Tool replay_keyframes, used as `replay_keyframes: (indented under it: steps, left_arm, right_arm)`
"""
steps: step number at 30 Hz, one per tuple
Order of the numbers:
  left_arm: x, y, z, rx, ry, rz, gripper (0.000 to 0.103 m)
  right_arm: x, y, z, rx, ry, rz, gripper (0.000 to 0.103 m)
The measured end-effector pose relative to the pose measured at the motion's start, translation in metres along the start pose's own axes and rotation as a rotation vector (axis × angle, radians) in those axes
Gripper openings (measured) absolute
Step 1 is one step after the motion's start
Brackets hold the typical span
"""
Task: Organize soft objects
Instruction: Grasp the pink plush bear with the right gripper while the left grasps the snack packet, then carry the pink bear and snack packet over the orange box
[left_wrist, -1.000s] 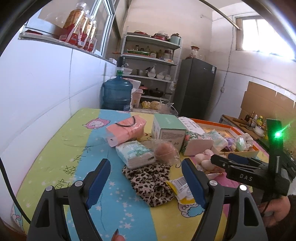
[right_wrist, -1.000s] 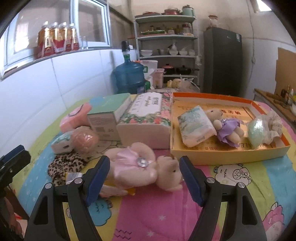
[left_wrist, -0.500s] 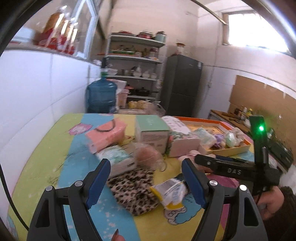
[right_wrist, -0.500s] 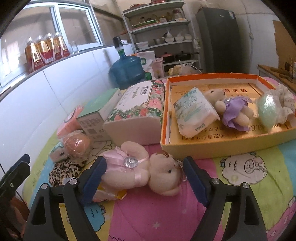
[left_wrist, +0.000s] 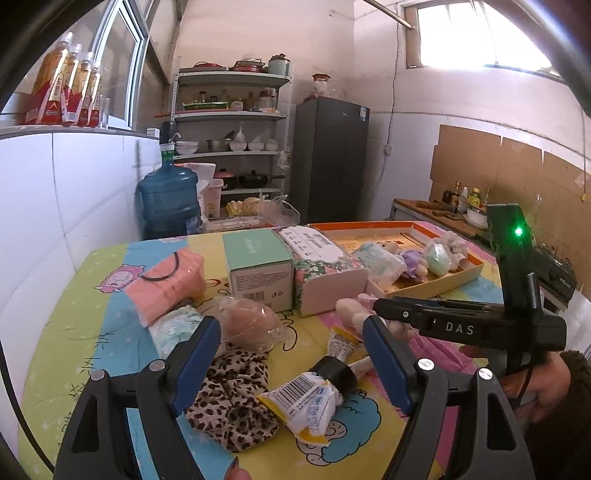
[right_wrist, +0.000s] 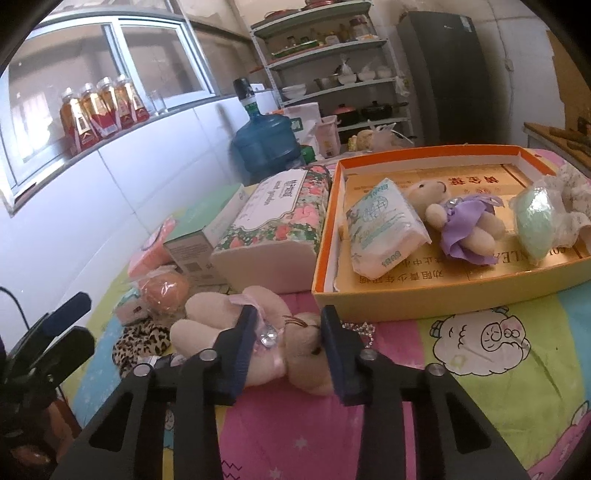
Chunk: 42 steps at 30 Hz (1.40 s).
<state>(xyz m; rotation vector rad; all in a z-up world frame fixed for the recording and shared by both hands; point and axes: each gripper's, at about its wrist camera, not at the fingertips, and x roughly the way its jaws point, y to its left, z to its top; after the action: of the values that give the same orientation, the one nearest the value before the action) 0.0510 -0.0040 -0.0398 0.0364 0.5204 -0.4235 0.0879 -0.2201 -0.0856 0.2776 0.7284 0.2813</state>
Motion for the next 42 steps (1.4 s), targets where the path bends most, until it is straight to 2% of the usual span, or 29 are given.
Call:
replay_keyframes:
  steps: [4,6,13,16,19,22,24,27,29,32,36,42]
  left_arm:
    - [0.004,-0.003,0.0,0.001,0.009,0.003,0.079]
    - [0.005,-0.003,0.0,0.004,0.013,0.005,0.079]
    - [0.007,-0.013,0.001,0.059,0.005,-0.025,0.079]
    - [0.014,-0.02,0.001,0.152,0.021,-0.099,0.079]
    - [0.026,-0.032,-0.003,0.309,0.073,-0.178,0.079]
    - [0.04,-0.047,-0.008,0.442,0.132,-0.192,0.078]
    - [0.05,-0.051,-0.011,0.478,0.165,-0.195,0.077]
    - [0.062,-0.052,-0.016,0.466,0.228,-0.231,0.069]
    - [0.069,-0.05,-0.018,0.445,0.272,-0.236,0.055]
    - [0.067,-0.044,-0.015,0.403,0.257,-0.226,0.041]
    - [0.064,-0.034,-0.013,0.316,0.255,-0.233,0.039]
    - [0.048,-0.036,-0.007,0.26,0.199,-0.25,0.037]
  right_arm:
    - [-0.004,-0.002,-0.002,0.005,-0.01,0.026,0.03]
    - [-0.008,-0.001,-0.003,-0.006,-0.021,0.024,0.021]
    - [-0.024,-0.004,-0.003,-0.018,-0.06,0.029,0.018]
    - [-0.034,-0.009,-0.001,-0.011,-0.084,0.025,0.018]
    - [-0.043,-0.013,-0.002,-0.006,-0.098,0.023,0.018]
    - [-0.047,-0.015,-0.006,-0.001,-0.097,0.027,0.018]
    - [-0.048,-0.016,-0.007,0.006,-0.097,0.028,0.018]
    - [-0.051,-0.017,-0.008,0.011,-0.102,0.028,0.018]
    - [-0.053,-0.017,-0.007,0.007,-0.104,0.026,0.018]
    - [-0.053,-0.017,-0.006,0.006,-0.106,0.029,0.018]
    - [-0.053,-0.017,-0.006,0.003,-0.106,0.031,0.018]
    - [-0.057,-0.015,-0.004,-0.001,-0.118,0.023,0.018]
